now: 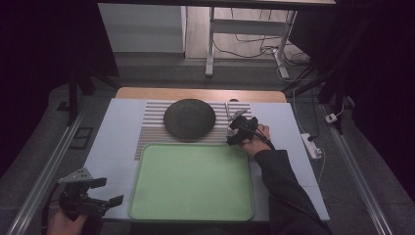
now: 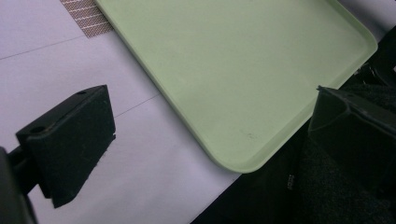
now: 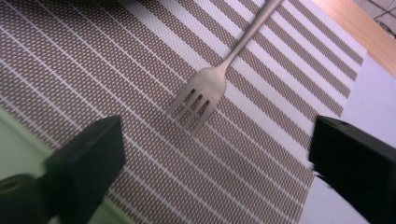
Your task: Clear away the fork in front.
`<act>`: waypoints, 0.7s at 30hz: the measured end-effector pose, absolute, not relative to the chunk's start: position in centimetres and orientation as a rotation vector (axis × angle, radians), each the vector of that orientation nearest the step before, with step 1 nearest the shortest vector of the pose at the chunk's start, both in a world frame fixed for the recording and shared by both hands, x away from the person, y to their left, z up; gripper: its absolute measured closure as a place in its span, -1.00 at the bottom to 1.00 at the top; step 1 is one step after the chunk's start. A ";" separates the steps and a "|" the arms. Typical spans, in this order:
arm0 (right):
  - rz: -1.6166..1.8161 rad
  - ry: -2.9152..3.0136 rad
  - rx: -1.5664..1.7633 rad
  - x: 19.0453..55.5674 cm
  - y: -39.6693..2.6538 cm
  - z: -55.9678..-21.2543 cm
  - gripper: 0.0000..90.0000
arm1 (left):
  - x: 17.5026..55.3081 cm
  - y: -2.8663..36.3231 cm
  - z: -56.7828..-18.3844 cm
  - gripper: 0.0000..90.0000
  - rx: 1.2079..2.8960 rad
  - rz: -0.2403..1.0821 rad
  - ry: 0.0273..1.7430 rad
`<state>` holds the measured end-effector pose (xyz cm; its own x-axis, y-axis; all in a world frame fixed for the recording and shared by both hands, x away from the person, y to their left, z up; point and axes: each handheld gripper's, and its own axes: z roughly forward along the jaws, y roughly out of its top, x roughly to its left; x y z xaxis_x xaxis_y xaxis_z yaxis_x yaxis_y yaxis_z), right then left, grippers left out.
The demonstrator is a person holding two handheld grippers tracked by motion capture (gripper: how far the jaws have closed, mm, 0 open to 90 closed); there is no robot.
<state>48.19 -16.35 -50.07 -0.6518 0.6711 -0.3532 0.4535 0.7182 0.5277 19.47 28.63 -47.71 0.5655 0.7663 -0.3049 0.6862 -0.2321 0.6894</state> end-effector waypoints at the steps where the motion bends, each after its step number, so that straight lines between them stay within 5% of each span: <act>1: 0.538 2.393 0.839 48.3 -16.2 -50.1 -0.58 | 19.5 28.6 -47.7 -0.98 1.972 0.122 1.166; 7: 0.512 2.441 0.784 48.6 -15.4 -50.3 0.00 | 19.5 28.6 -47.7 -0.98 1.974 0.120 1.164; 18: 0.447 2.469 0.707 48.7 -14.9 -50.8 0.58 | 19.5 28.5 -47.7 -0.98 1.982 0.119 1.161; 21: 0.380 2.414 0.659 48.2 -14.7 -50.7 0.91 | 19.5 28.5 -47.7 -0.98 1.985 0.121 1.159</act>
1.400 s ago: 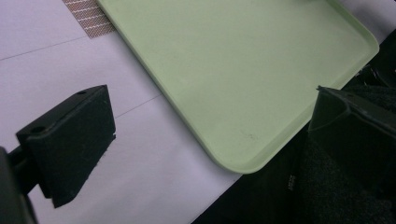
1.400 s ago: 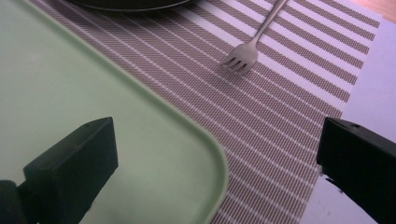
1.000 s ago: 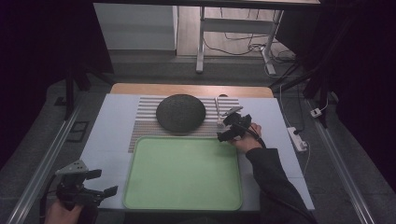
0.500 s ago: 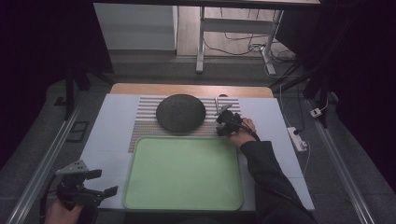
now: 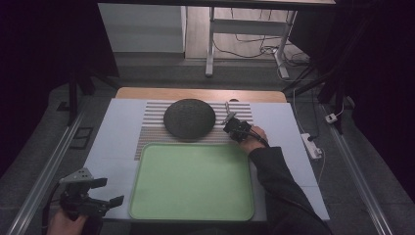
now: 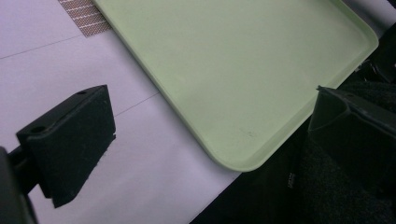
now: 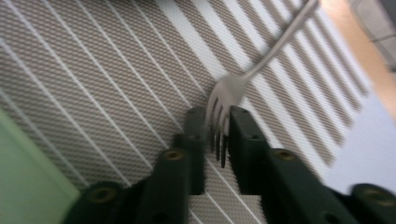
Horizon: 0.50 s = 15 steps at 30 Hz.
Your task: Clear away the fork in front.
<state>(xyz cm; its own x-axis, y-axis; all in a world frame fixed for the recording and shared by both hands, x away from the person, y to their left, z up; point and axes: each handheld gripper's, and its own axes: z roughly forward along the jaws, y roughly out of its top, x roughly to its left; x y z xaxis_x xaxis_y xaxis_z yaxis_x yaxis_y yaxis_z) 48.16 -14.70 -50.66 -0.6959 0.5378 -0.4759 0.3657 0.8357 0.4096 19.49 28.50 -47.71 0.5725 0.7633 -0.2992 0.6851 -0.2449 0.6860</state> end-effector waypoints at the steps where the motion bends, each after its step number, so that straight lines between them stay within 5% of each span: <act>1: 0.376 2.409 0.640 48.0 -14.7 -50.5 0.98 | 19.5 28.5 -47.7 -0.98 1.987 0.121 1.159; 15: 0.562 2.361 0.698 46.4 -16.0 -47.6 1.00 | 19.5 28.5 -47.7 -0.99 1.983 0.122 1.160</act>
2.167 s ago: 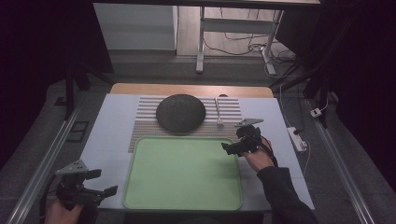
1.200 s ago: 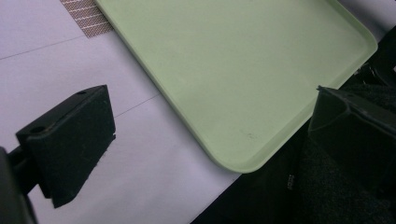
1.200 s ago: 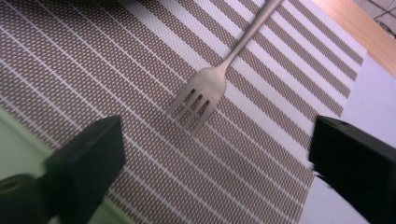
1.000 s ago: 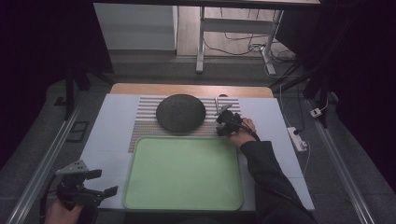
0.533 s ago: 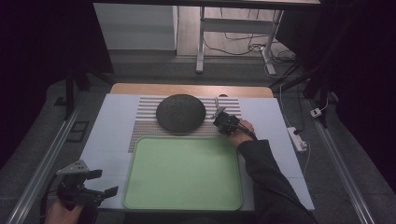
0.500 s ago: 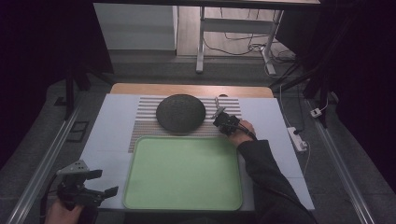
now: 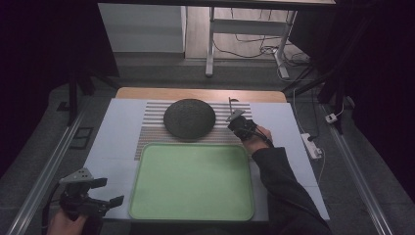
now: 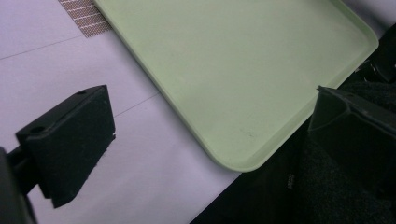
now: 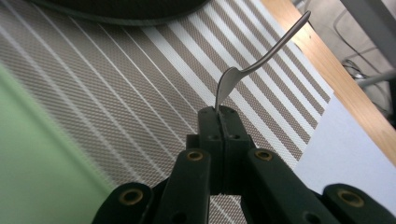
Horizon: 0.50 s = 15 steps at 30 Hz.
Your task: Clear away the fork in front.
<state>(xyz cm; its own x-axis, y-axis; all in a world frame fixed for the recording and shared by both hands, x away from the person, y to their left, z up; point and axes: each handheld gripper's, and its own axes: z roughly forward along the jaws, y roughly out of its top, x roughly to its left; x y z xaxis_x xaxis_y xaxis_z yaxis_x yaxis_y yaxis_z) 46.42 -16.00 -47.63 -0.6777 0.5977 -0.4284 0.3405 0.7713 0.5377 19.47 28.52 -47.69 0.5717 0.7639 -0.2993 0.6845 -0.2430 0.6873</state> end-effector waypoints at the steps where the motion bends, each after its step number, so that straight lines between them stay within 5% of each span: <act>1: 0.590 2.365 0.704 46.2 -16.2 -47.3 1.00 | 19.4 28.6 -47.7 -1.00 1.977 0.125 1.162; 15: 0.864 2.459 0.718 41.8 -18.6 -44.9 1.00 | 19.2 28.4 -47.5 -1.00 1.972 0.155 1.141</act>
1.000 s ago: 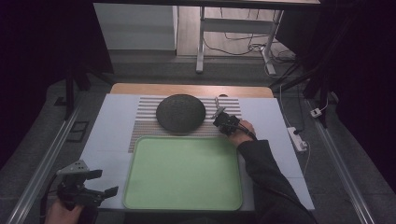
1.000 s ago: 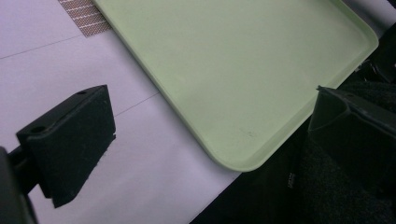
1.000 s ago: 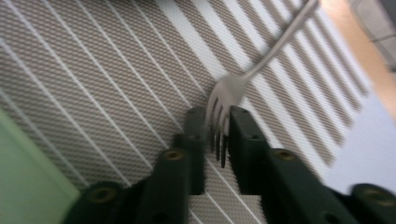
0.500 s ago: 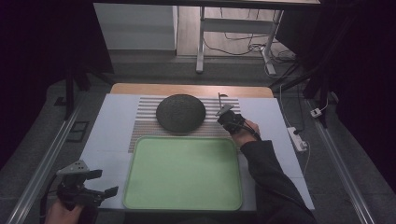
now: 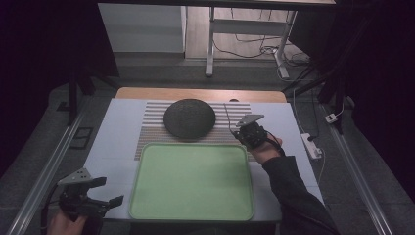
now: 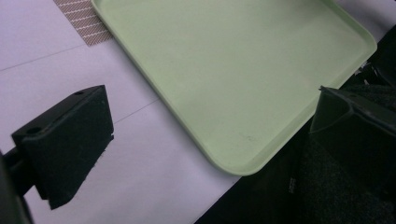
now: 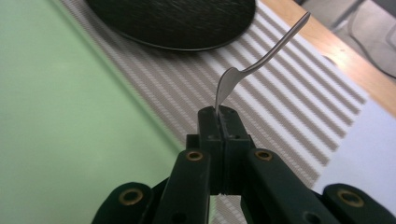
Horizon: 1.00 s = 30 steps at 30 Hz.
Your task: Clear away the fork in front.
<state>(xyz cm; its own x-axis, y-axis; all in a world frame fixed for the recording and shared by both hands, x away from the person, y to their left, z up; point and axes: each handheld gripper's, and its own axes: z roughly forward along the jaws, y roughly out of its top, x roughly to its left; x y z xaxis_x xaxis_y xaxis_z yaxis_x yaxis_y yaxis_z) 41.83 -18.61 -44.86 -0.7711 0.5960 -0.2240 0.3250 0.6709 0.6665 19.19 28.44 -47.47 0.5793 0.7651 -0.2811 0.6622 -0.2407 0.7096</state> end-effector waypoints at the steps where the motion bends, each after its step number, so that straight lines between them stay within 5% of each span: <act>1: 0.881 2.462 0.723 41.5 -18.7 -44.8 1.00 | 19.2 28.4 -47.4 -1.00 1.968 0.163 1.129; 30: 1.132 2.513 0.740 34.2 -21.7 -43.3 1.00 | 22.3 26.1 -46.7 -1.00 2.023 0.190 1.004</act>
<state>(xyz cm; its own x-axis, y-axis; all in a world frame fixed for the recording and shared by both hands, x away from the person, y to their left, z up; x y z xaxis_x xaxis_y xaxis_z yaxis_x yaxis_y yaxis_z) 34.21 -21.74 -43.27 -0.8273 0.5597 -0.0481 0.3349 0.5602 0.7577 22.27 26.07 -46.74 0.6666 0.7130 -0.2173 0.5841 -0.3187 0.7465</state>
